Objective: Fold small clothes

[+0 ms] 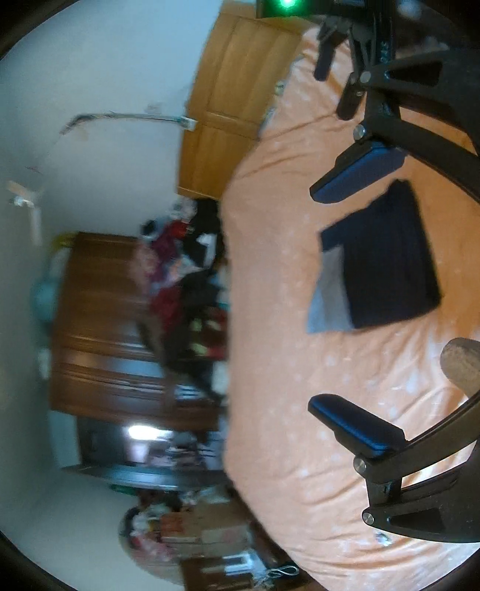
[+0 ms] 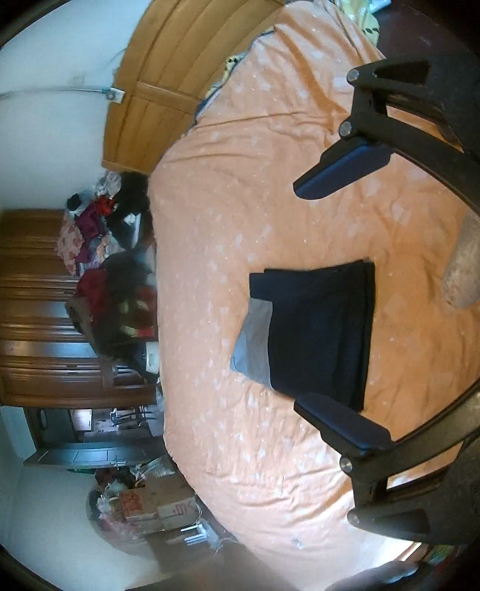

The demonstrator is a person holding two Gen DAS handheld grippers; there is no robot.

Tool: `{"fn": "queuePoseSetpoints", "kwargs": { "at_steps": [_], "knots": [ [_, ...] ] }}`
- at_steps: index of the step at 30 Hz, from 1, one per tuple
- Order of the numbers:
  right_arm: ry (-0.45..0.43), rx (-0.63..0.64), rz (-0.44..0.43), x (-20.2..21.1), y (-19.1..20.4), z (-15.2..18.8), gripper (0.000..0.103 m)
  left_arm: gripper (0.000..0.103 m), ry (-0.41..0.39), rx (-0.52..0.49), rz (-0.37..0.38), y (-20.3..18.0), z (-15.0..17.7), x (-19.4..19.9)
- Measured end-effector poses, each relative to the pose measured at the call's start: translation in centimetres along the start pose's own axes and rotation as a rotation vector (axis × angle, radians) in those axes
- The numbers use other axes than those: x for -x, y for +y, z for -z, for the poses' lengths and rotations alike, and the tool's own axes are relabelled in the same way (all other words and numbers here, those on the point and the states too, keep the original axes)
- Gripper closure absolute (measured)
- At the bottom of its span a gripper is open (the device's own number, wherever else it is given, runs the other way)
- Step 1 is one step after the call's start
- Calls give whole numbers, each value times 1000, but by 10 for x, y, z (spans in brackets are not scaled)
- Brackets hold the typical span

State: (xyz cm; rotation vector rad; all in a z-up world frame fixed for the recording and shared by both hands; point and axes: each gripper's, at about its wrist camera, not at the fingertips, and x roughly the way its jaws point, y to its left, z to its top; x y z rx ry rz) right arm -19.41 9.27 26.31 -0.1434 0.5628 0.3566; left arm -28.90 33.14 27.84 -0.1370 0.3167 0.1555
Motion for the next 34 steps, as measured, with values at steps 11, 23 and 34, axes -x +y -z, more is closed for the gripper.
{"fn": "queuePoseSetpoints", "kwargs": {
  "at_steps": [11,23,34],
  "knots": [
    [6,37,-27,18,9,-1,0,0,-50,-8,4,-17,-14,32],
    [60,1,-86,11,6,5,0,0,-38,-13,9,-26,-14,31],
    [117,-25,-112,1,7,10,0,0,-11,-9,22,-24,-11,30]
  ]
}}
